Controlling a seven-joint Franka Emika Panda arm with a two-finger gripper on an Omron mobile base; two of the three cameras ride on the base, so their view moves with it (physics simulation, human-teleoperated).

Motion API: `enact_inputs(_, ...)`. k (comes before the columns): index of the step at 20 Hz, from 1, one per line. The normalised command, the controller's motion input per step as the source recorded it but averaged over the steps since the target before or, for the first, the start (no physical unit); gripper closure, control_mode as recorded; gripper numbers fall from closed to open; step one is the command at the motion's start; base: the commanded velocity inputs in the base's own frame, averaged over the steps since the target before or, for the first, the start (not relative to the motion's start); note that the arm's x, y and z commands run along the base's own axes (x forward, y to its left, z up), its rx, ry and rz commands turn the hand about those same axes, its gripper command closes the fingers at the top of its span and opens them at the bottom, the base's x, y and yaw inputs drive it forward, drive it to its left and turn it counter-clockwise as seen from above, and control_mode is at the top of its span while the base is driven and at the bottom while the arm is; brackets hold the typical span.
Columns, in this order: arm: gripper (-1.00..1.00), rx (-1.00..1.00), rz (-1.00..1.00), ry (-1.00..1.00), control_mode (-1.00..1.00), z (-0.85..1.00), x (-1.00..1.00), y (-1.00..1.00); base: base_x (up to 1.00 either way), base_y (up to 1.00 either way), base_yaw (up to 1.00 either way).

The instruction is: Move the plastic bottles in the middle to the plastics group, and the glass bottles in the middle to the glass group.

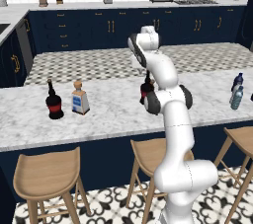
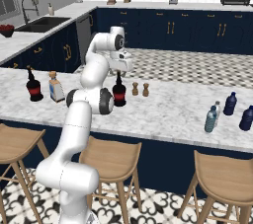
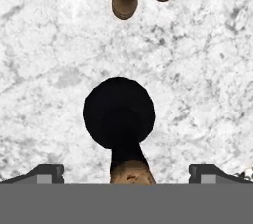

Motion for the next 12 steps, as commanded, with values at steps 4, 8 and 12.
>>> enact_inputs(4,-1.0,-0.06,-0.01,-0.29,-1.0,-0.25,0.0,0.01,0.0,0.0,0.0)
enact_inputs(8,-1.0,-0.07,0.0,-0.3,-1.0,-0.26,0.0,0.0,0.0,0.0,0.0)
enact_inputs(12,1.0,-0.04,0.0,-0.12,-1.0,-0.28,-0.14,-0.01,0.0,0.0,0.0)
